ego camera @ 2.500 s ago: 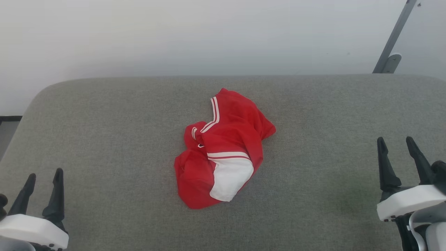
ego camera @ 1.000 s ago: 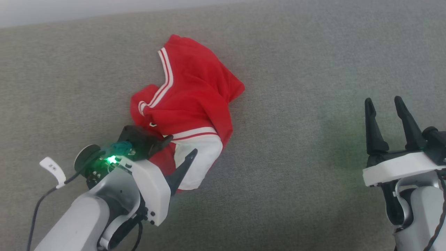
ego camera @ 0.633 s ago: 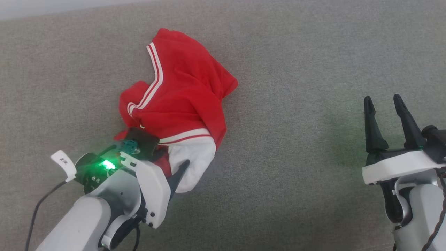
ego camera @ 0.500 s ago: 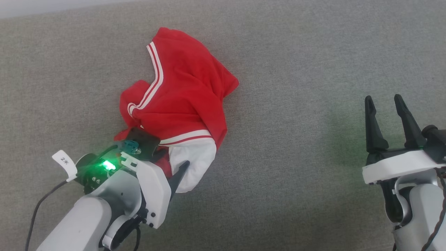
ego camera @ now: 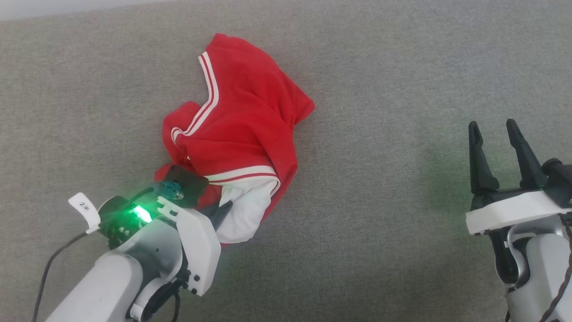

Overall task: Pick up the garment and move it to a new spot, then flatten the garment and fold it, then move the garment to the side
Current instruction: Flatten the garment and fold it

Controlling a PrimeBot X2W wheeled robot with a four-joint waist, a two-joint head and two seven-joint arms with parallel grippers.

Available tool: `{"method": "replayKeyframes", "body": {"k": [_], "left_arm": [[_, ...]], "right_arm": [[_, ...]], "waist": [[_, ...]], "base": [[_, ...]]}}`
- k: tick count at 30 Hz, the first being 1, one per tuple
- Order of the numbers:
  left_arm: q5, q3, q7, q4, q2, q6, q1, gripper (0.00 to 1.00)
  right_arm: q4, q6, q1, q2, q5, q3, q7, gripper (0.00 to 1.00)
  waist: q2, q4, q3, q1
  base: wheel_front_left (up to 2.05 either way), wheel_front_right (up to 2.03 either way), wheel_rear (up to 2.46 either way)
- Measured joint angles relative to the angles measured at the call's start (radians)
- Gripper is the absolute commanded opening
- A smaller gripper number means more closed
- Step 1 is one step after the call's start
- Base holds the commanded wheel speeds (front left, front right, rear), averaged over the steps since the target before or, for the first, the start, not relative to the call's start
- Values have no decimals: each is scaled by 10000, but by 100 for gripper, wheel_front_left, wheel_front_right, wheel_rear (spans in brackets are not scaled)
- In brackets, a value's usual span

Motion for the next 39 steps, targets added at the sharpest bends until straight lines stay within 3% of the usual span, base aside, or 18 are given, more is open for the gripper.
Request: {"method": "replayKeyframes", "body": {"k": [8,21,23,27,30,36,39], "left_arm": [[-128,516,-100,-428,336,199,-1,0],[-502,2510,-437,-546,2000,807,607,2],[-579,2807,-548,-180,2173,869,791,8],[-723,3072,-763,763,2376,803,1127,4],[-803,3193,-926,1653,2472,704,1264,7],[-961,2955,-1057,3340,2345,370,1205,10],[-976,2738,-1068,4134,2104,94,874,16]], "right_arm": [[42,-2,67,-38,-73,-102,-4,100],[96,0,354,-35,-161,-79,42,100],[96,0,382,-33,-174,-42,77,100],[96,0,416,-29,-174,19,119,100],[98,0,416,-31,-169,79,150,100],[109,0,419,-65,-111,174,161,100],[150,-2,418,-67,-79,259,190,100]], "waist": [[0,191,-201,0],[0,641,-832,0],[0,687,-916,0],[0,715,-1038,0],[0,681,-1090,0],[0,591,-1146,0],[0,583,-1162,0]], "base": [[0,0,0],[0,0,0],[0,0,0],[0,0,0],[0,0,0],[0,0,0],[0,0,0]]}}
